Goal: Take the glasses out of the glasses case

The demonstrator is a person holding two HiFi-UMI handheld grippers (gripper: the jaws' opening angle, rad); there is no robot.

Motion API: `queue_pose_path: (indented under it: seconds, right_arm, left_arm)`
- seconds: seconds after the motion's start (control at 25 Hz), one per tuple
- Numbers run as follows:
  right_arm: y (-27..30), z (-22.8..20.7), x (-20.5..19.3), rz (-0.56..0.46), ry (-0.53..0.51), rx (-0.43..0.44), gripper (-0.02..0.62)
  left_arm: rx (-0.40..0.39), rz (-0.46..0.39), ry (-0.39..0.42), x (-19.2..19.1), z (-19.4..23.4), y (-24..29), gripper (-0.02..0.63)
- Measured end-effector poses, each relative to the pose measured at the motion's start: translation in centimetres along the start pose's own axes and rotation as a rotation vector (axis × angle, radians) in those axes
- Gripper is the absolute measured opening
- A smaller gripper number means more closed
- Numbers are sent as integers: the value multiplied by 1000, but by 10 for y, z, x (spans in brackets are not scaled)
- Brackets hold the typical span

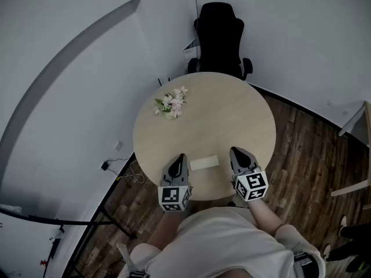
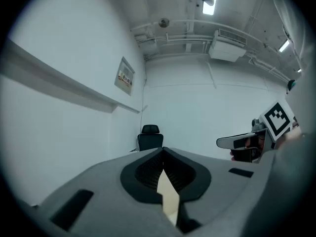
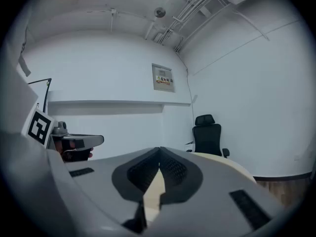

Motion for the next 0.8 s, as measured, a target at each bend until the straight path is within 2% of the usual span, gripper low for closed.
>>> queue_pose_path:
  seconds: [0.8]
  right_arm:
    - [3,0,-3,13,-19,29,14]
  left_arm:
    - [-9,5,-11,-1,-7,6,5]
Point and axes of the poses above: the fingertips, and each gripper's own axes: y forward along the fingers, z to its left, x out of its top, the point moved 1 cm from there along -y, backward along the fingers, and after that the axes turned 11 degrees about x, right-handed, at the moved point
